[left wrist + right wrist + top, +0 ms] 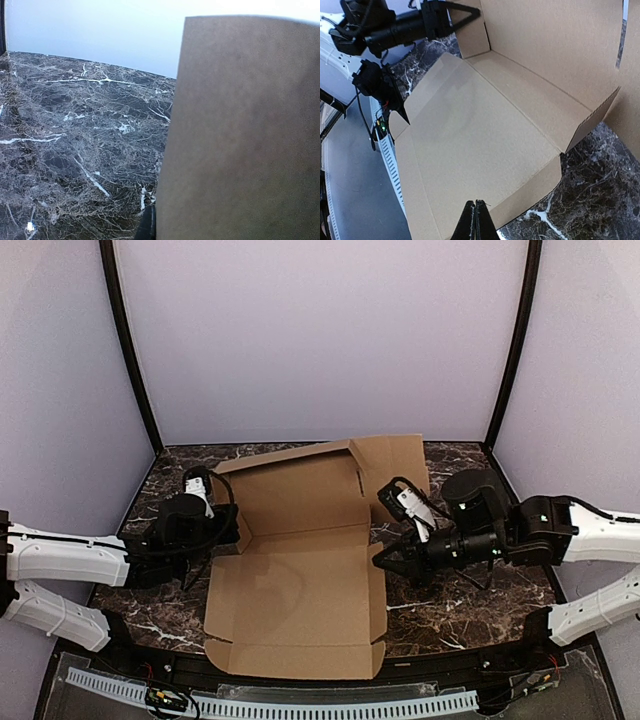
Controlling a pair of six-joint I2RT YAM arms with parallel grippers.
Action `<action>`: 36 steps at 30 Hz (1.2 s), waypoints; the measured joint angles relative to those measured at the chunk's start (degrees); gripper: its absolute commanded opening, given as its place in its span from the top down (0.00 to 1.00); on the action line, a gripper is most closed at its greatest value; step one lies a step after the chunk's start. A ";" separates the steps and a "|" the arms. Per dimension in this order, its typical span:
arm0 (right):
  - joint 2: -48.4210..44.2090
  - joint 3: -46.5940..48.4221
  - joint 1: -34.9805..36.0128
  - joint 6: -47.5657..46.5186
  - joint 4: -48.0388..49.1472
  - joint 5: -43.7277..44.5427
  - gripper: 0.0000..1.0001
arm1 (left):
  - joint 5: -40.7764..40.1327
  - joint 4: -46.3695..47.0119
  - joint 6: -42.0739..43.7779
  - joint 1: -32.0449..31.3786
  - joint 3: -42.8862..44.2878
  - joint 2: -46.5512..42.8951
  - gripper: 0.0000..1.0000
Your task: Fold the paper box
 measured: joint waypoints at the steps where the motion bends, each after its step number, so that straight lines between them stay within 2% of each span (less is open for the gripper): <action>1: 0.52 -0.63 0.15 0.59 -0.02 0.09 1.00 | -0.02 0.00 -0.17 0.00 0.00 0.00 0.99; 12: 2.86 -5.88 0.22 5.99 -0.02 5.14 1.00 | 0.70 -1.38 -2.08 0.00 0.00 -3.37 0.99; 20: -2.03 -11.98 0.33 11.21 1.38 8.81 1.00 | 3.93 -2.12 -5.20 0.94 -0.68 -7.41 0.99; 31: -11.63 -21.38 0.22 15.04 10.45 9.07 1.00 | 8.46 -0.26 -9.09 1.95 -1.95 -7.43 0.99; 36: -13.07 -22.29 -0.85 15.47 11.82 8.61 1.00 | 10.27 0.44 -10.14 2.27 -2.38 -7.10 0.99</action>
